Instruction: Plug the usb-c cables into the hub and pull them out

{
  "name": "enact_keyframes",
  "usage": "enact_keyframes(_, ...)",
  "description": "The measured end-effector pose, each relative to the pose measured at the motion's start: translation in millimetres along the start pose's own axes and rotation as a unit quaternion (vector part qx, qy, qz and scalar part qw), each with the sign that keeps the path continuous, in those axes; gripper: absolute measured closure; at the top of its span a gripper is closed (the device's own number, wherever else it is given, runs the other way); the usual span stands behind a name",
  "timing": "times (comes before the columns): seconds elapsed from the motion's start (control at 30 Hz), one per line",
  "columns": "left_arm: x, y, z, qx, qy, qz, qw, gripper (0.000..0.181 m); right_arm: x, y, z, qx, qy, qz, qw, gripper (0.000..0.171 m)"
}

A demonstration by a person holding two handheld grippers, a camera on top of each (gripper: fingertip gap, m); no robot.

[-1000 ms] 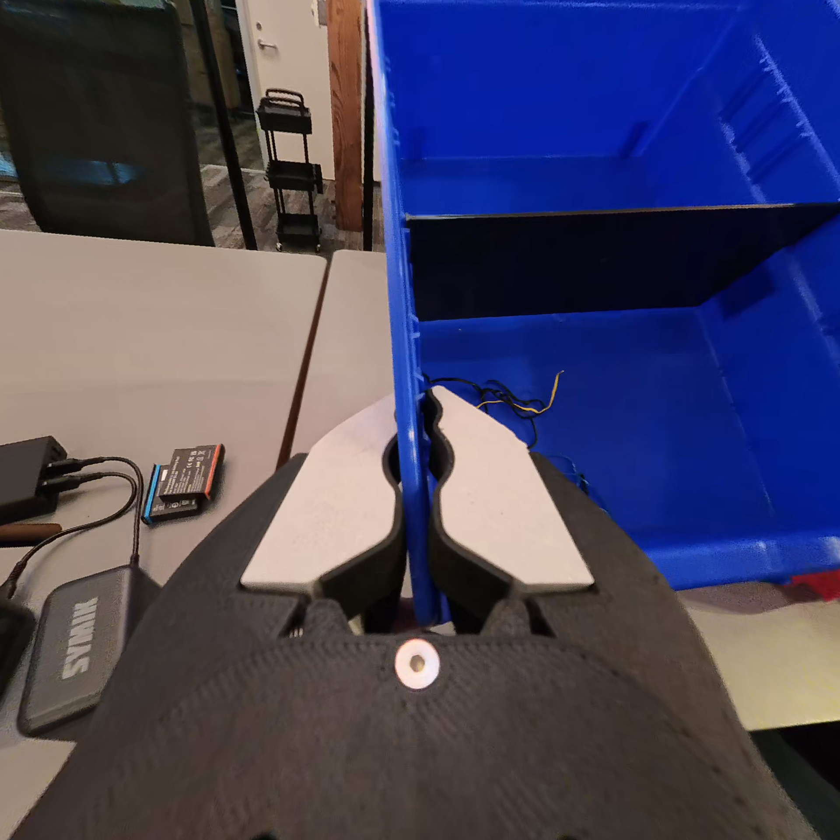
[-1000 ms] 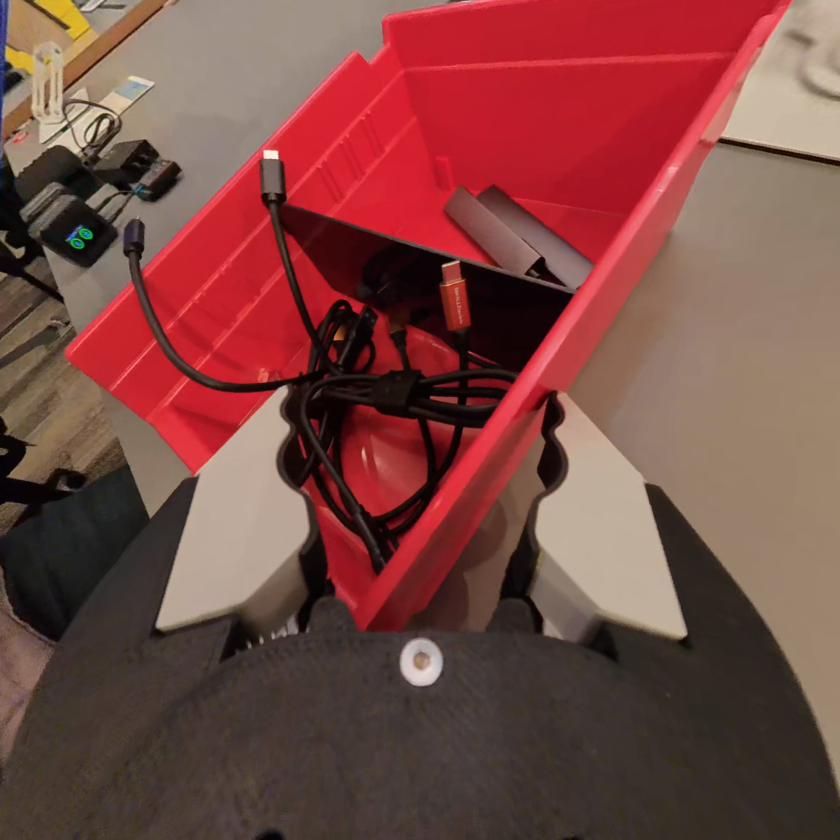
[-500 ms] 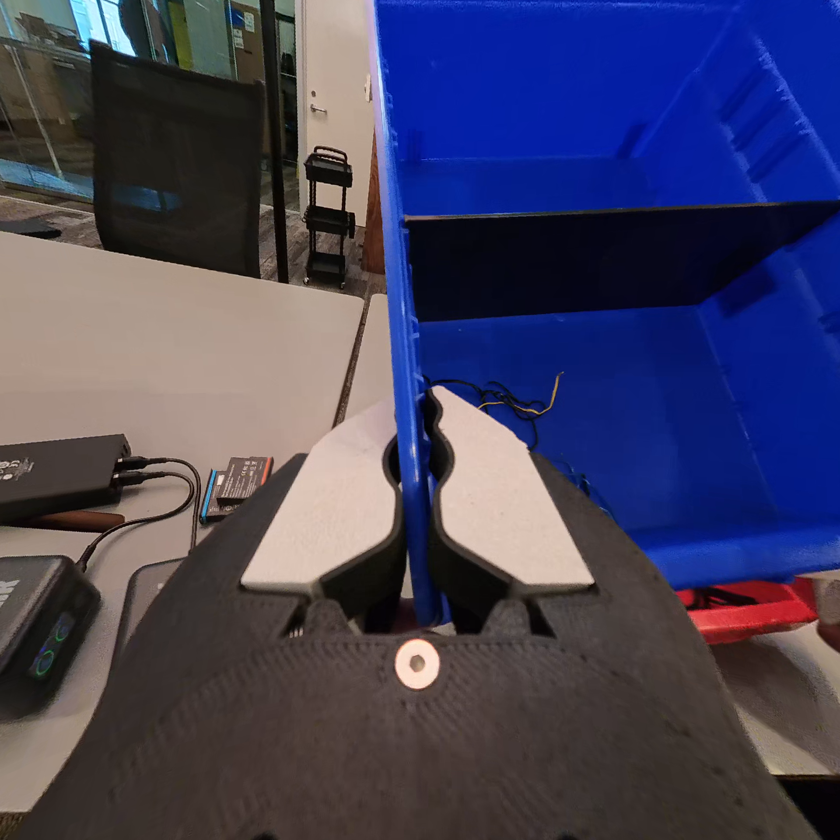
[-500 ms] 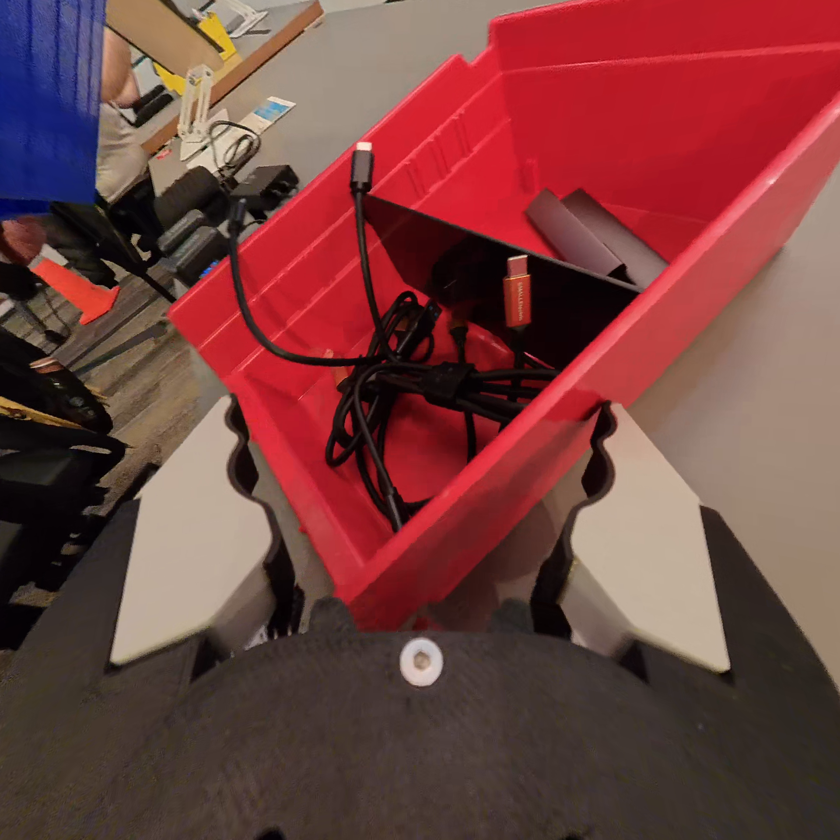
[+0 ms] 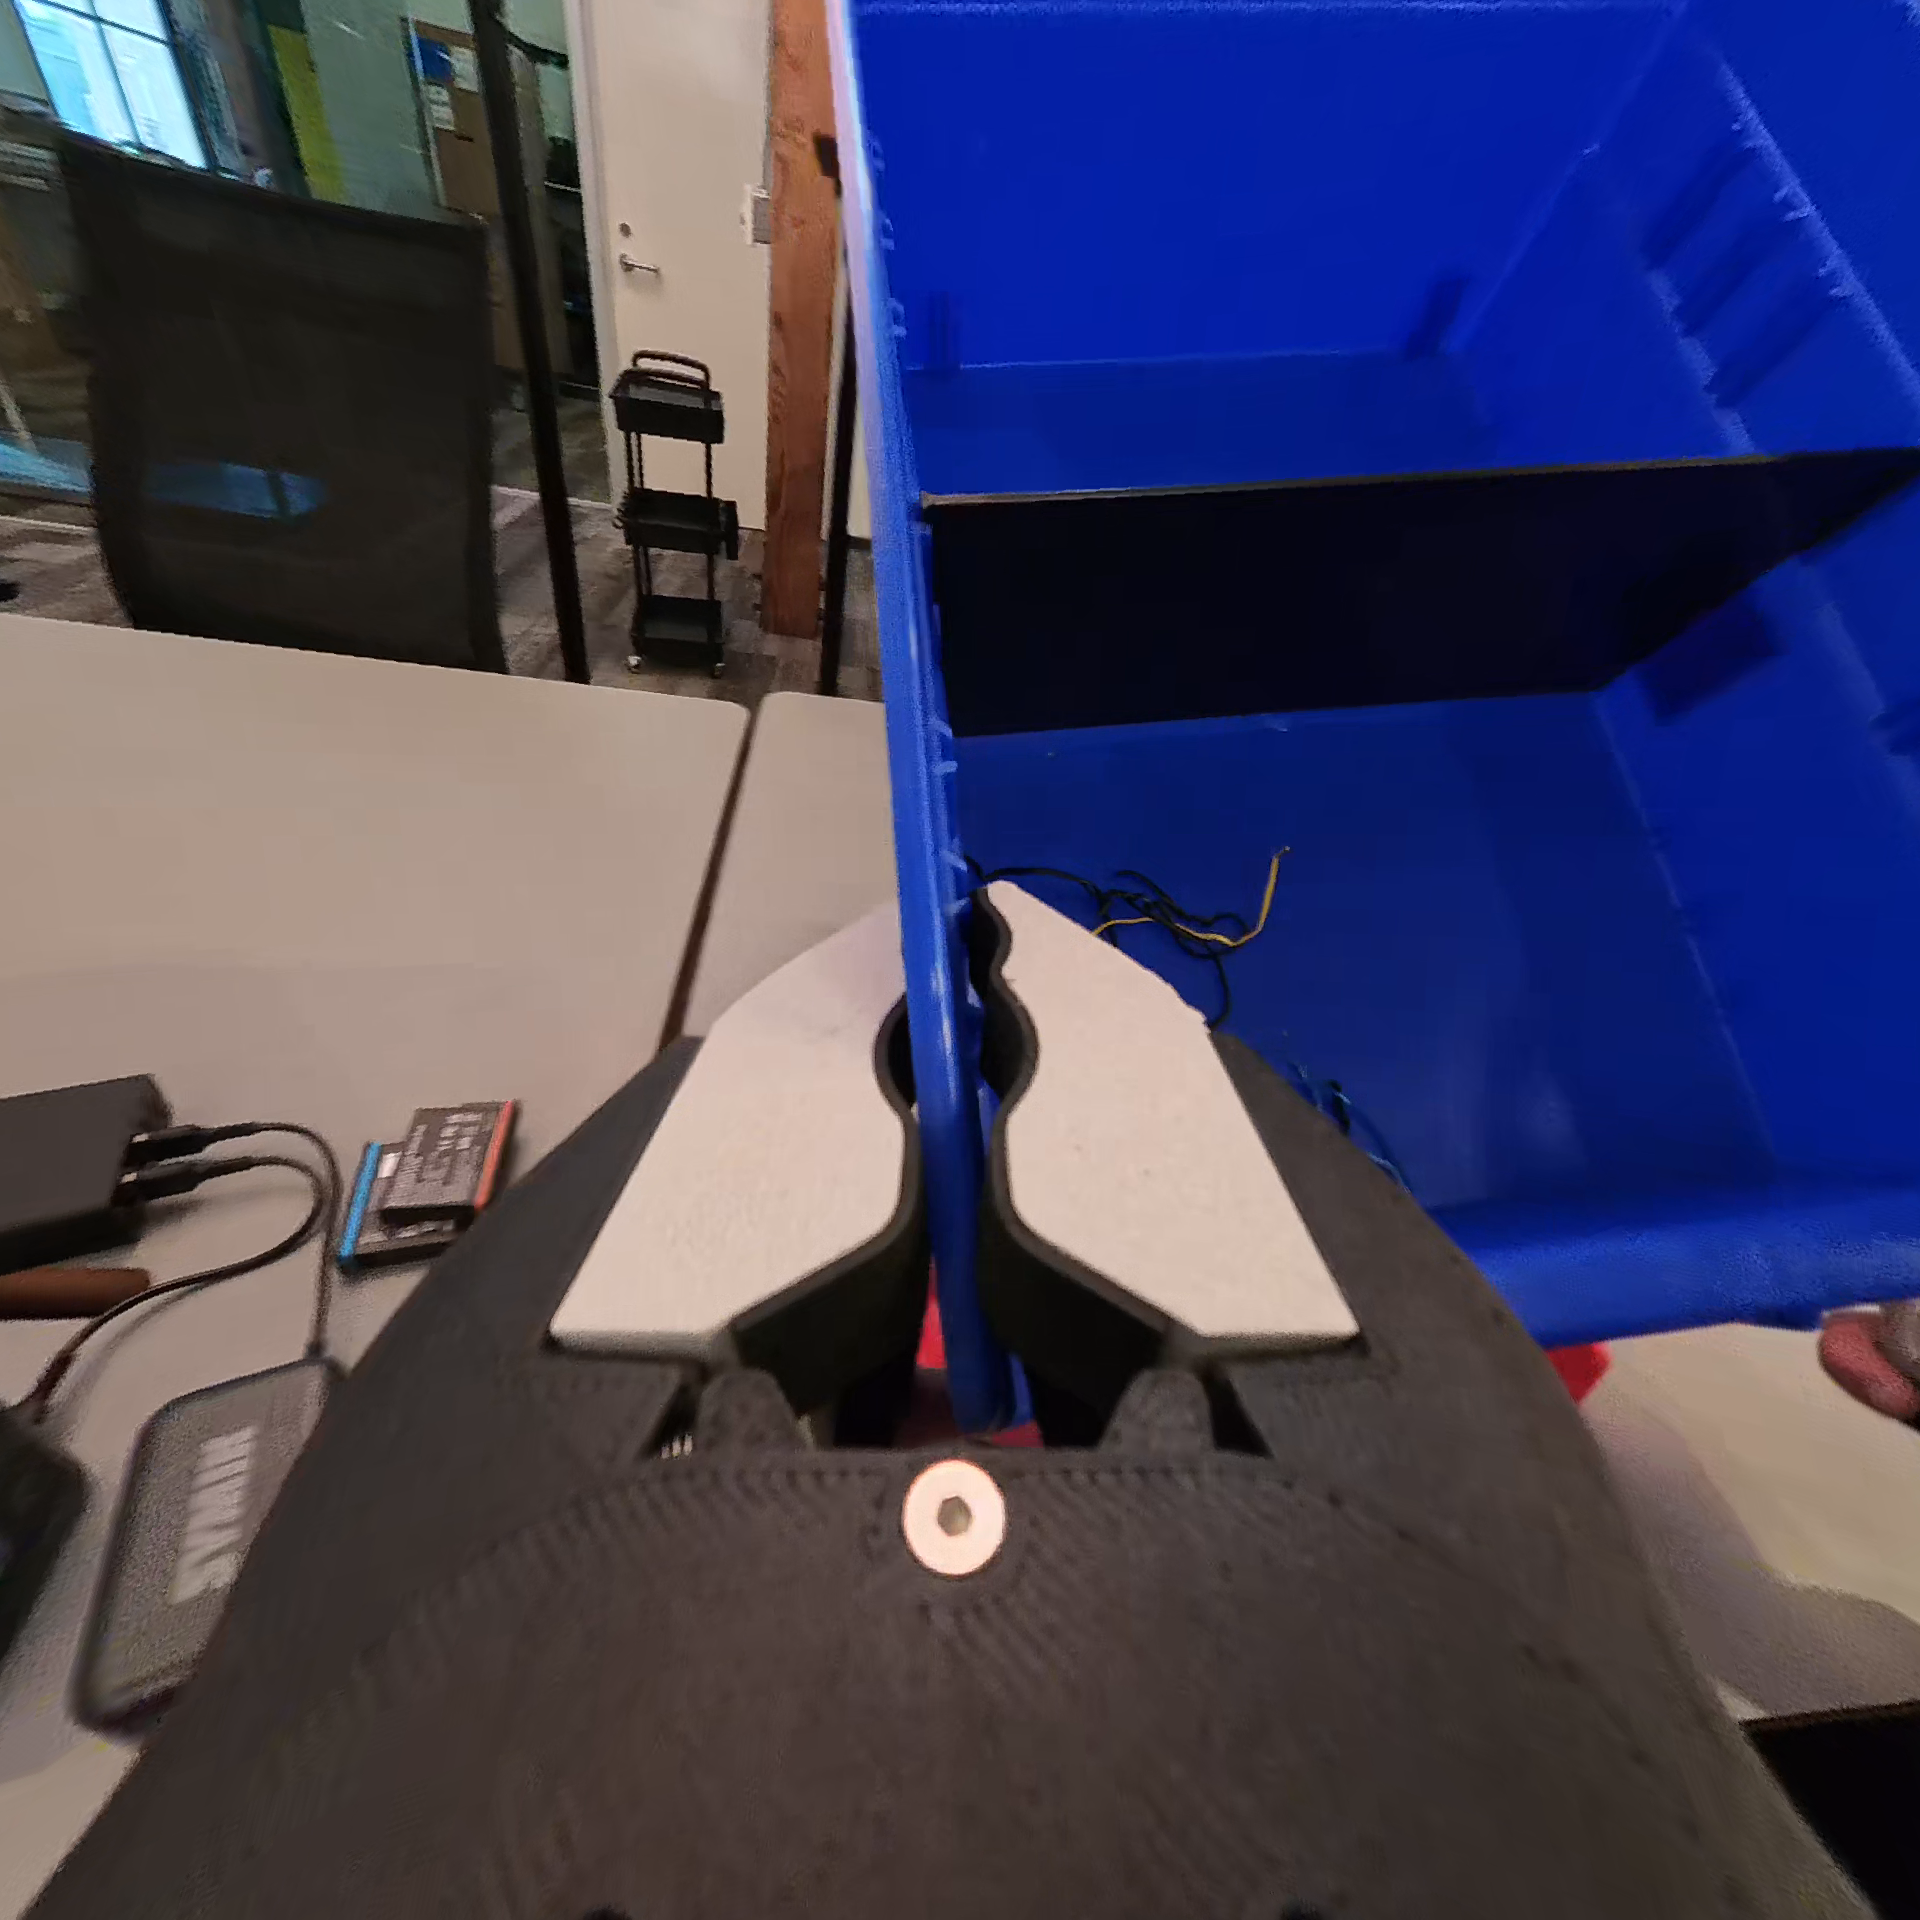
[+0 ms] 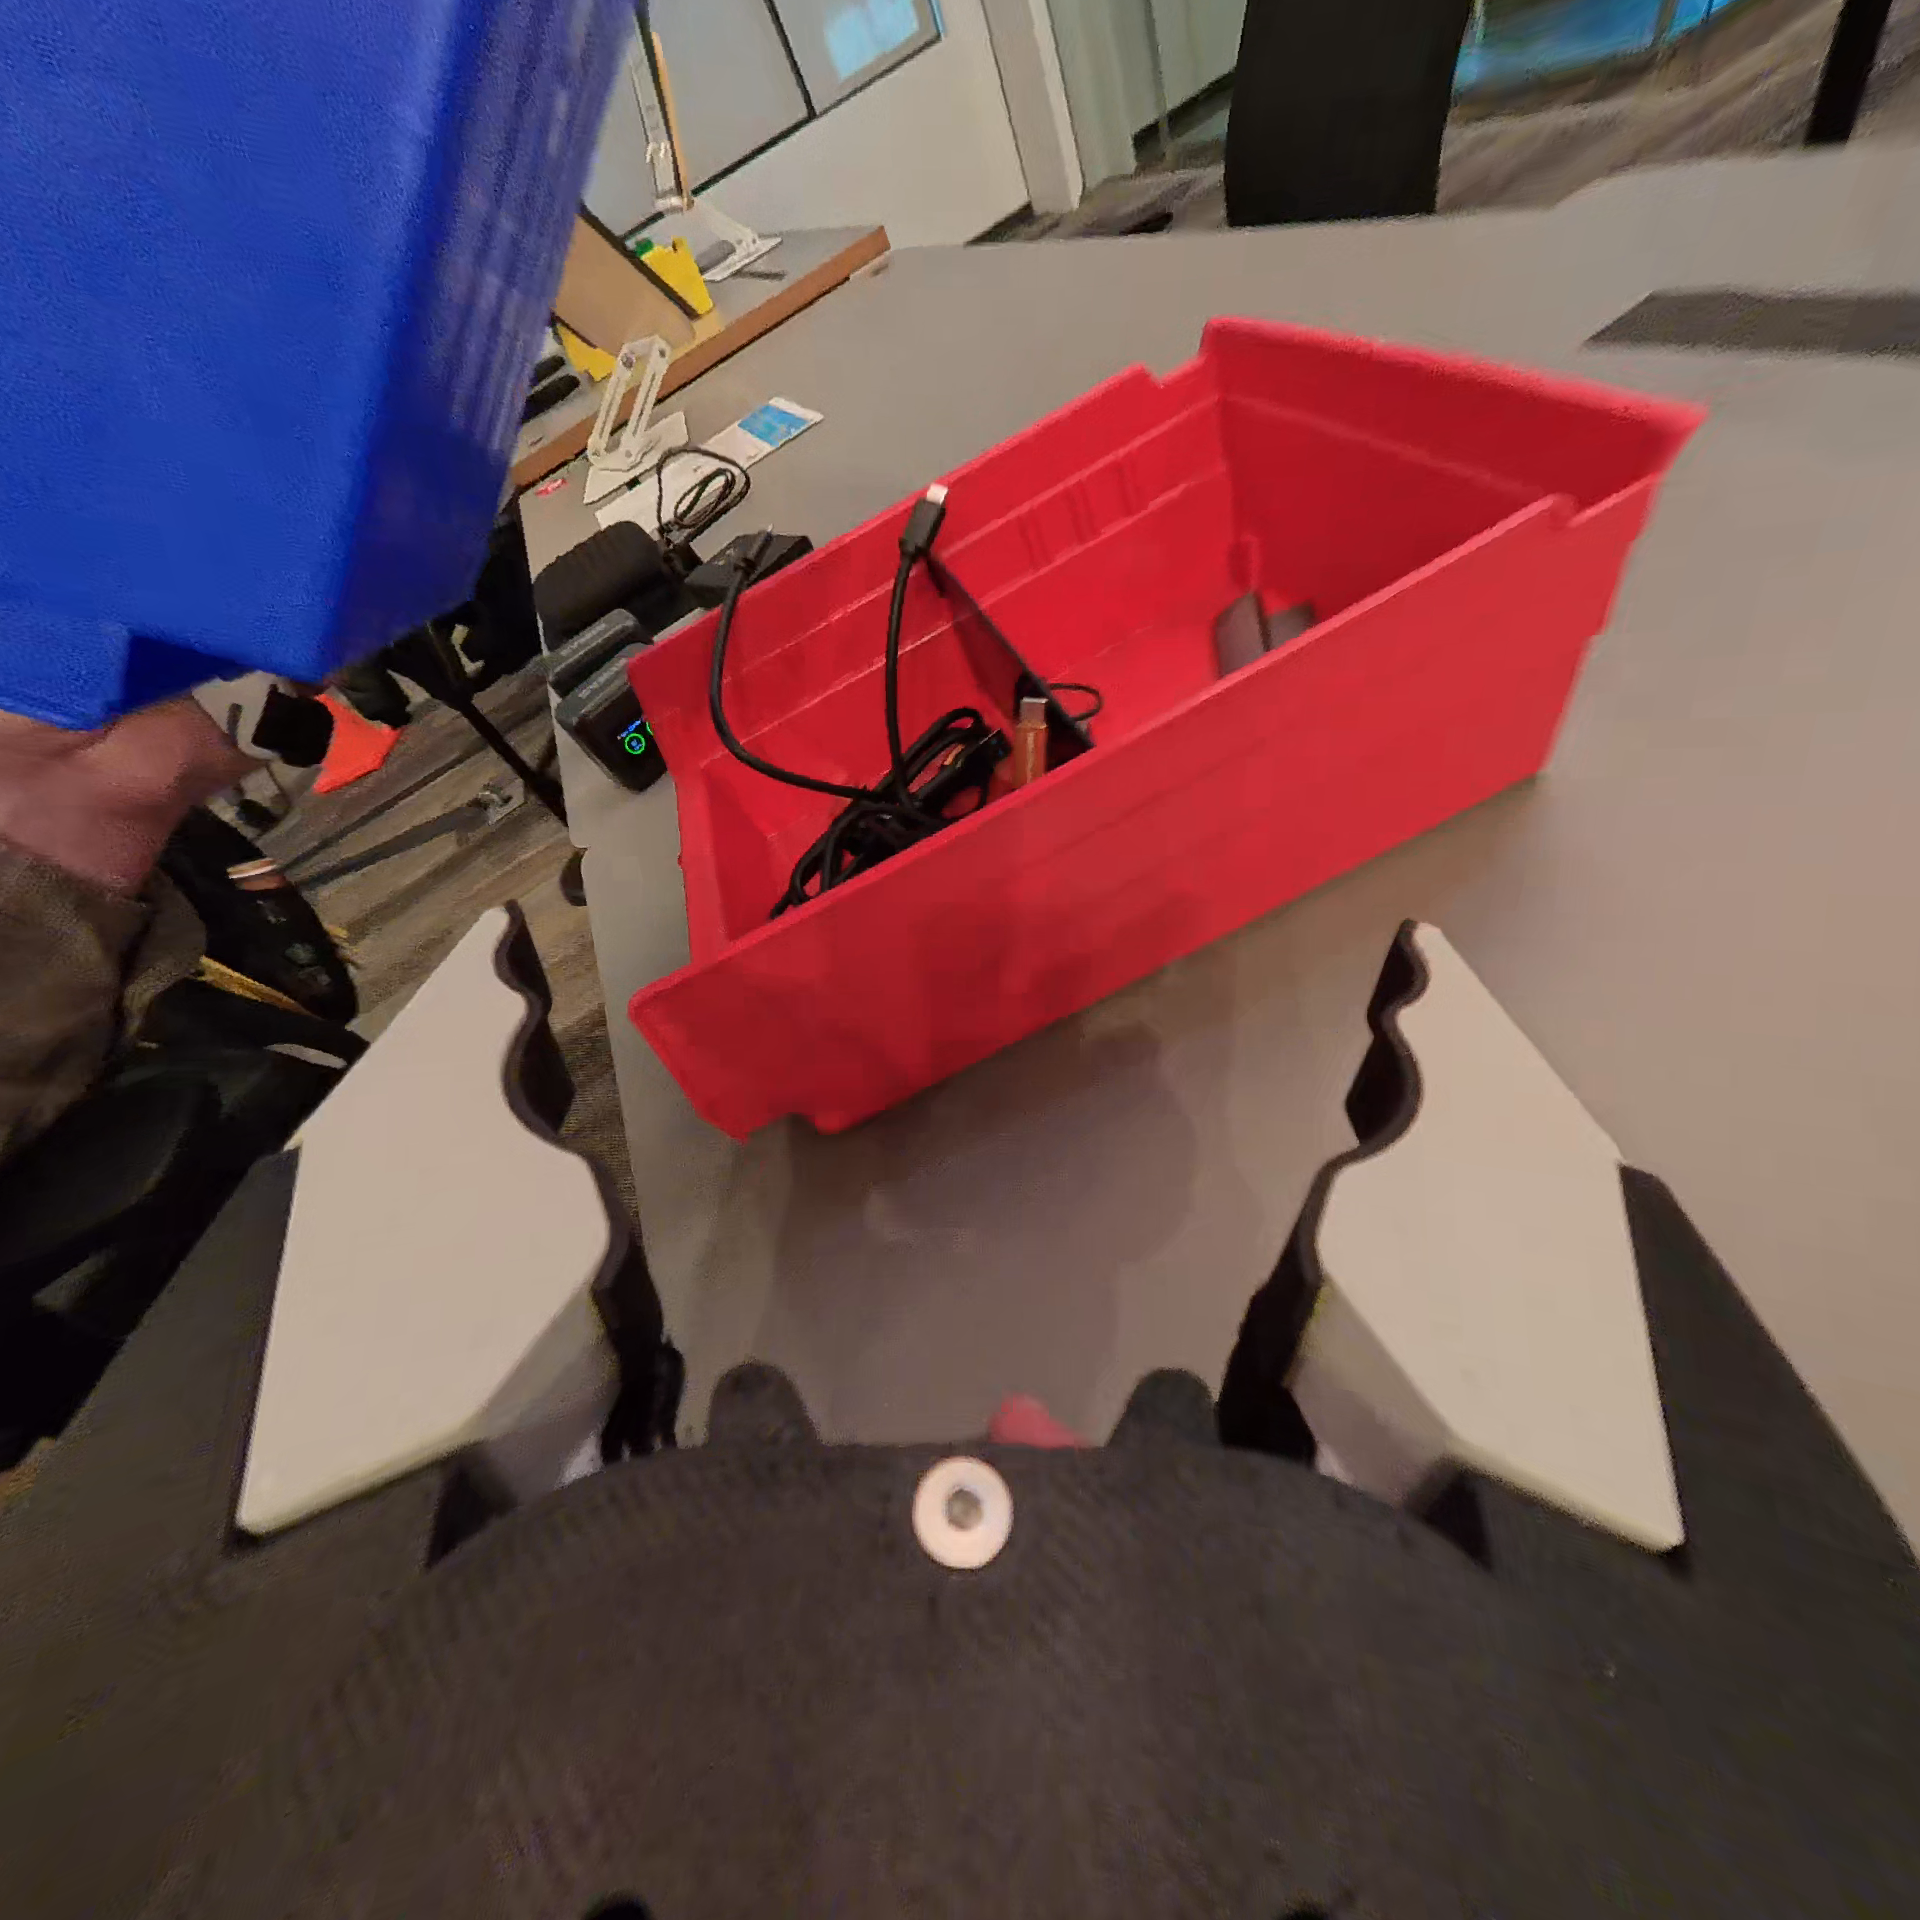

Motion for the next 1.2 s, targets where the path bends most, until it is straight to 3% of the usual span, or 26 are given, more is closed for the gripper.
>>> enact_keyframes(0.27, -10.6, -24.8, 92.0, -0.085, -0.023, -0.040, 0.995, 0.178, 19.0, 118.3, -24.1, -0.040, 0.099, 0.070, 0.992, 0.025)
enact_keyframes(0.33, -14.8, -32.4, 119.8, -0.104, -0.030, -0.051, 0.993, 0.177, 17.4, 146.9, -34.5, -0.022, 0.120, 0.079, 0.989, 0.034)
enact_keyframes(0.53, -33.6, -54.5, 206.1, -0.164, -0.050, -0.083, 0.982, 0.178, 4.3, 214.2, -67.7, -0.045, 0.181, 0.119, 0.975, 0.034)
enact_keyframes(0.73, -68.2, -69.0, 290.1, -0.222, -0.082, -0.124, 0.964, 0.178, -16.8, 259.4, -78.3, -0.103, 0.178, 0.141, 0.968, 0.034)
enact_keyframes(0.93, -114.1, -79.1, 363.4, -0.283, -0.103, -0.179, 0.937, 0.178, -55.6, 280.1, -62.4, -0.160, 0.135, 0.106, 0.972, 0.033)
enact_keyframes(1.2, -157.9, -85.9, 429.4, -0.308, -0.129, -0.235, 0.913, 0.177, -84.3, 325.0, -38.0, -0.248, 0.060, 0.112, 0.960, 0.040)
Point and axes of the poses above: each gripper's, where its closed fingertips meet, y back along the fingers, x out of its top, z = x × y across the jaws, the point moved 10 cm from there along y, back along the fingers, and after that the axes turned 11 degrees about x, right-handed, at the moved point
